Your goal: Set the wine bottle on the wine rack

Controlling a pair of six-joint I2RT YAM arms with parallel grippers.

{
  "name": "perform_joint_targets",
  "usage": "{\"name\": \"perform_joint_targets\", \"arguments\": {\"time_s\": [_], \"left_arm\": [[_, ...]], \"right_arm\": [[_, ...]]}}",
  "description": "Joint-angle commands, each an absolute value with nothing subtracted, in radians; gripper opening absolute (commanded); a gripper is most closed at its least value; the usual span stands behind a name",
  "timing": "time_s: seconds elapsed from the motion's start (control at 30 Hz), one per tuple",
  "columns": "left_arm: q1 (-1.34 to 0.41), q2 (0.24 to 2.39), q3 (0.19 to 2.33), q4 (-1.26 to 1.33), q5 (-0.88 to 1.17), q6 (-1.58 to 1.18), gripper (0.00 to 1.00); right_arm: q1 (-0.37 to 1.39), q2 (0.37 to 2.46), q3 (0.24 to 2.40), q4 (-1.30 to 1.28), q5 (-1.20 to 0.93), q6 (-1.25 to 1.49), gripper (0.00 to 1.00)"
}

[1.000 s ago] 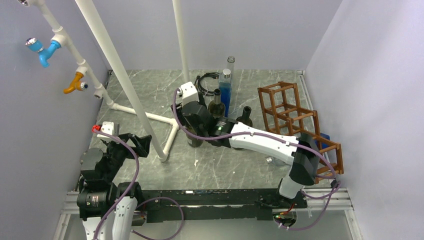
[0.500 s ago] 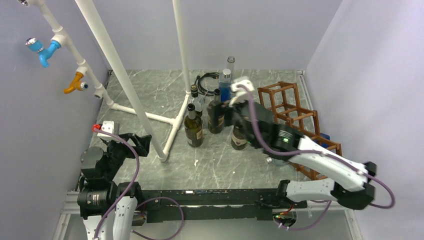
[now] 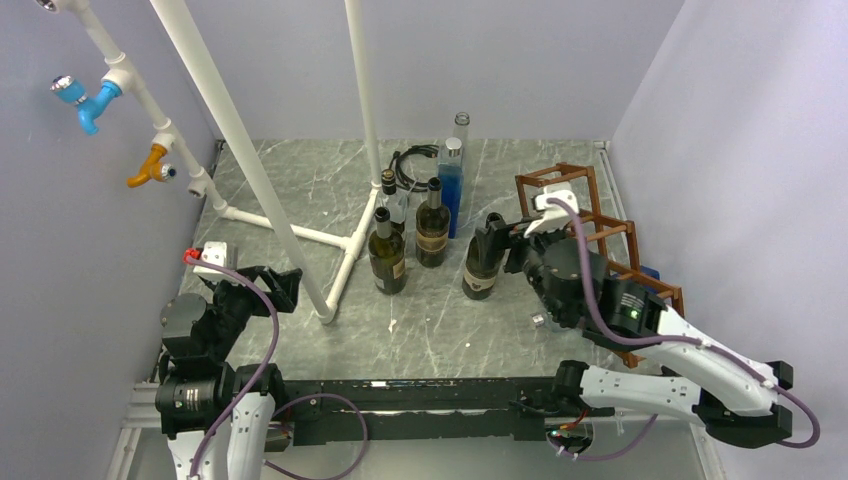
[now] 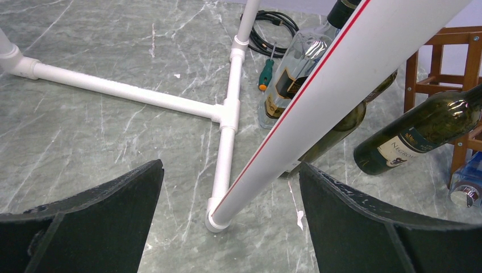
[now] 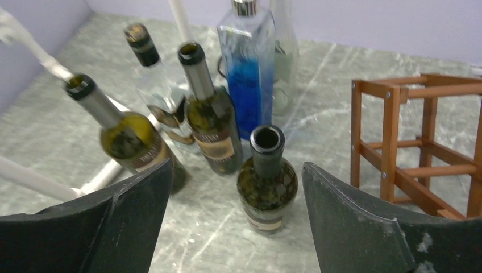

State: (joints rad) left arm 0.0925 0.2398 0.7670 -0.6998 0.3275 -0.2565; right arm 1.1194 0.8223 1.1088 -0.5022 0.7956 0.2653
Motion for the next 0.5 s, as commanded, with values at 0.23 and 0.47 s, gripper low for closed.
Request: {"name": "perform_joint_targets", "arguments": {"time_s": [0.23,0.47], "left_arm": [[0.074,0.269,0.769,-0.662,0.351,-0.261,0.93],[0.075,0.252,0.769,-0.661,0.346,-0.261,0.94]], "right_arm": [[0.893,0.881,0.979,-0.433,0.623,0.342,0.80],[0.828,0.892,0.923,-0.360,0.537,0.325,0.79]]}}
